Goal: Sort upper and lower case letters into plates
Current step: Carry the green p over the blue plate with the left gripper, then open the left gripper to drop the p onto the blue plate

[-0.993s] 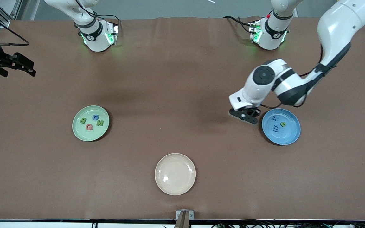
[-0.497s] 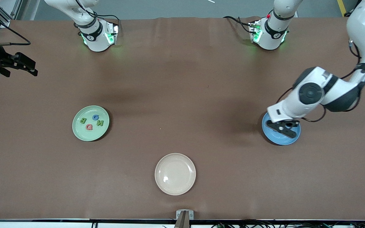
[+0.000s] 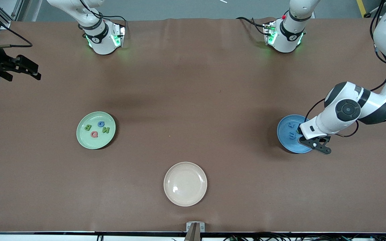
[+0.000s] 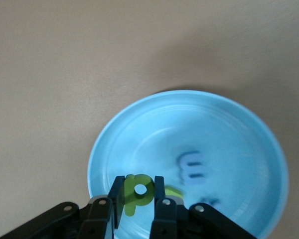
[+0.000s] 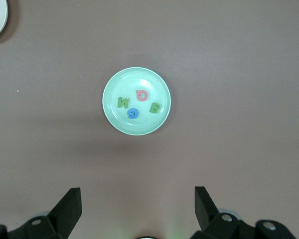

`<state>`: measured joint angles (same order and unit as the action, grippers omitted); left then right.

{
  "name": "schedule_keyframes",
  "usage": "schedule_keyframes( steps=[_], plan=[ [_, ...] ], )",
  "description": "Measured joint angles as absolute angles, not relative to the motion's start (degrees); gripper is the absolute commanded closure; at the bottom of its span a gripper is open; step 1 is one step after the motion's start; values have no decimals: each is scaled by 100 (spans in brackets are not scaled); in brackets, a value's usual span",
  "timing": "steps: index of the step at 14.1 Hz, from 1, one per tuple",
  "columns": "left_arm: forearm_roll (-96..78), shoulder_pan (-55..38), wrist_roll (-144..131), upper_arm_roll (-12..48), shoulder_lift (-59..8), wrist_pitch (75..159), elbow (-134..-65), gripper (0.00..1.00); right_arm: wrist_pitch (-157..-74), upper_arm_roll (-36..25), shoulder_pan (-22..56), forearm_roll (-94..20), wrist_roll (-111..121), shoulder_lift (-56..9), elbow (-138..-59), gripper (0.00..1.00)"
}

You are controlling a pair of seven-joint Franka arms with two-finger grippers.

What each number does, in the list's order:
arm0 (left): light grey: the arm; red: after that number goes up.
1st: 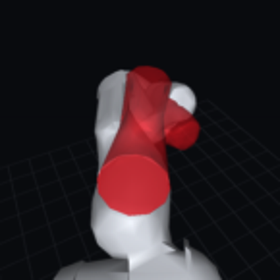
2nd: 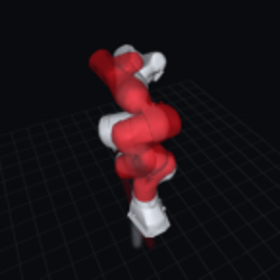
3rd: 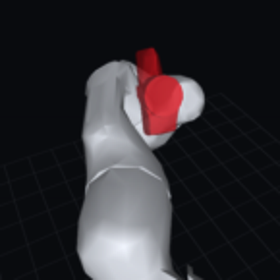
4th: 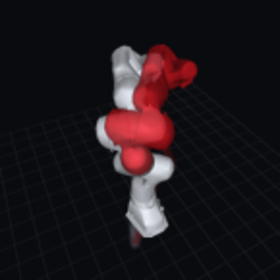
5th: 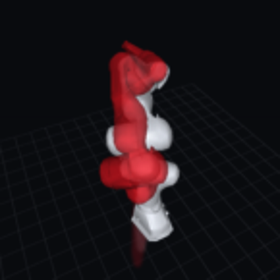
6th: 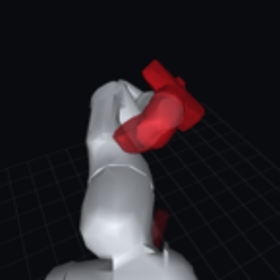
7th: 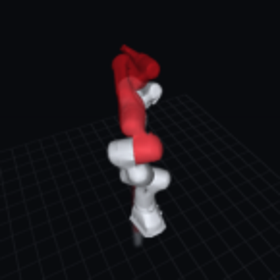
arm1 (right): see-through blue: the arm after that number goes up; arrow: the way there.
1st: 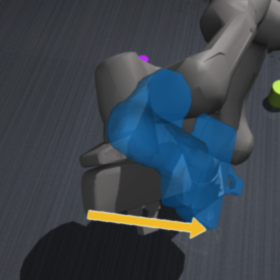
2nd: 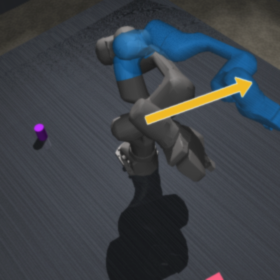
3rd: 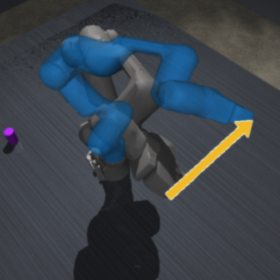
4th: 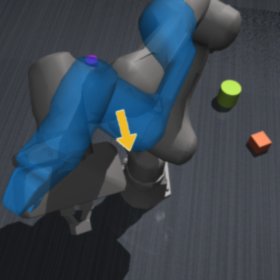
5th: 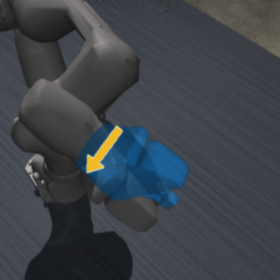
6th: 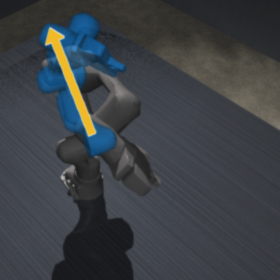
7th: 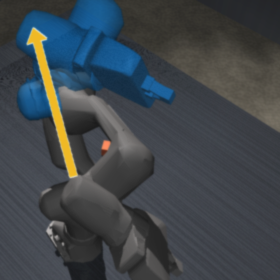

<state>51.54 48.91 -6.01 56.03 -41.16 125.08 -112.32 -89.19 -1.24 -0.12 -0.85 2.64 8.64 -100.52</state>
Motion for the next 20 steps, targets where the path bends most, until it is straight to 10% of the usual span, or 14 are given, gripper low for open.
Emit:
schedule_keyframes(
  steps=[13,15,17,20],
  plan=[
    [5384,4792,-538,5205,-4471,12965,-11232,79,-8920,-144,-26,-37,265,864,-10052,0],
    [5384,4776,-537,5205,-4471,12980,-11232,55,-8920,-144,-26,-37,264,864,-10052,0],
    [5384,4749,-537,5205,-4471,12984,-11225,0,-8920,-144,-26,-37,264,864,-10052,0],
    [5384,4747,-537,5215,-4465,12988,-11174,0,-8920,-144,-26,-37,264,864,-10052,0]
  ],
)
